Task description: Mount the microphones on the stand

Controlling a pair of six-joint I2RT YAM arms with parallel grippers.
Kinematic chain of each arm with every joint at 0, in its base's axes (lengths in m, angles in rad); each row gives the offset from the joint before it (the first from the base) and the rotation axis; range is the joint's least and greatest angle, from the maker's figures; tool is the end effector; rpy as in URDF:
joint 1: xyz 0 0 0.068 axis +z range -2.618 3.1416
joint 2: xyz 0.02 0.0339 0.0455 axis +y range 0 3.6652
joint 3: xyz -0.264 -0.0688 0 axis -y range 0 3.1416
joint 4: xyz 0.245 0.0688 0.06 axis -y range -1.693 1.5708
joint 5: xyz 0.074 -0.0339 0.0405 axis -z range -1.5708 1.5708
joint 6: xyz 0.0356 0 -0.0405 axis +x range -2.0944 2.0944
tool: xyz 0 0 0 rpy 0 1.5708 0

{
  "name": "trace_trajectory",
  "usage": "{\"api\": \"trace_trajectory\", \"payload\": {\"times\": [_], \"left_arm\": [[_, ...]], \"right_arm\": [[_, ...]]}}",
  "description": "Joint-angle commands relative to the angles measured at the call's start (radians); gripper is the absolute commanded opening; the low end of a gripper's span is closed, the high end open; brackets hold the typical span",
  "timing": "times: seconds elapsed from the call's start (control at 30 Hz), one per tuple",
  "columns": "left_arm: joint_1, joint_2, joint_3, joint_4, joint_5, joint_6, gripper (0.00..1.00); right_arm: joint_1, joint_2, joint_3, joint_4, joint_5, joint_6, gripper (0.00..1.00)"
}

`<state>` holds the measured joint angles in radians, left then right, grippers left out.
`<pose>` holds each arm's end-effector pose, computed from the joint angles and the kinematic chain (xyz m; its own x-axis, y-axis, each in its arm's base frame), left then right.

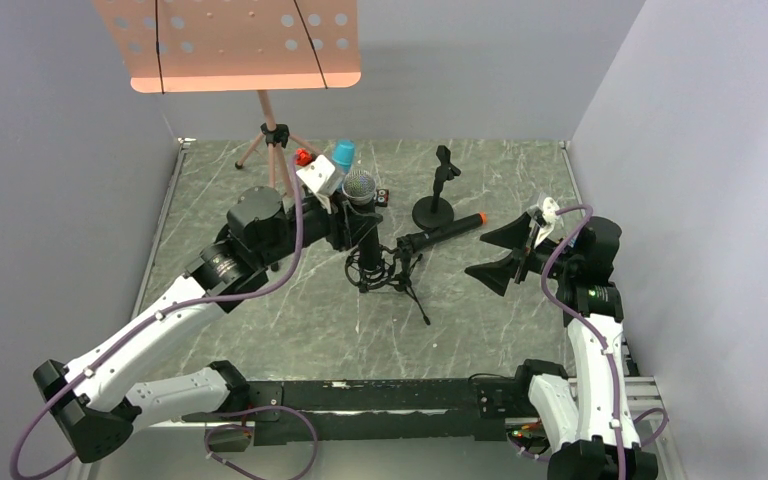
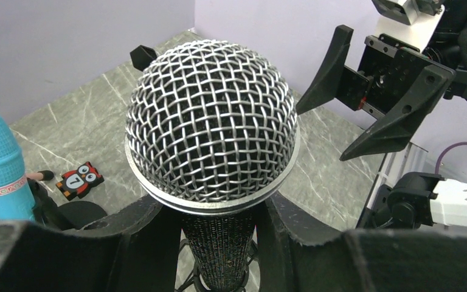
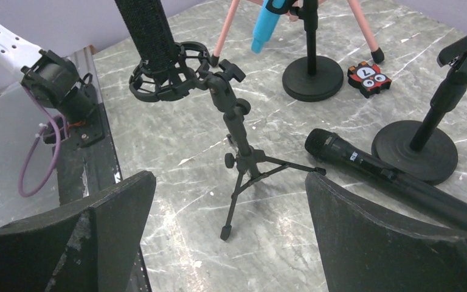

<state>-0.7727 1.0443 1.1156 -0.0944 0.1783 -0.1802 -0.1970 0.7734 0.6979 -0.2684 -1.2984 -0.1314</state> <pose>0.1649 -0.1696 0.4165 -0.1622 -0.0882 -0.9828 0.7978 0.5744 -0.1832 0.1623 0.0026 0.3111 -0.2182 0.0076 -0.9759 -0.8726 0.4462 0.1986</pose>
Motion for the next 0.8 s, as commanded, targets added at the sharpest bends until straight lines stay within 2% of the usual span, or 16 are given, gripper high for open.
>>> {"api": "trace_trajectory", "payload": {"times": [0.0, 0.43, 0.77], "left_arm": [[0.002, -0.024, -0.015, 0.002, 0.056, -0.033, 0.00], [0.001, 0.057, -0.062, -0.001, 0.059, 0.073, 0.00], [0.000, -0.018, -0.241, 0.223, 0.046, 0.105, 0.00]], "right_arm": [[-0.004, 0.000, -0.004, 0.036, -0.004, -0.019, 1.00], [-0.004, 0.001, -0.005, 0.032, -0.003, -0.027, 1.00], [-0.004, 0.004, -0.005, 0.028, -0.007, -0.035, 1.00]]}}
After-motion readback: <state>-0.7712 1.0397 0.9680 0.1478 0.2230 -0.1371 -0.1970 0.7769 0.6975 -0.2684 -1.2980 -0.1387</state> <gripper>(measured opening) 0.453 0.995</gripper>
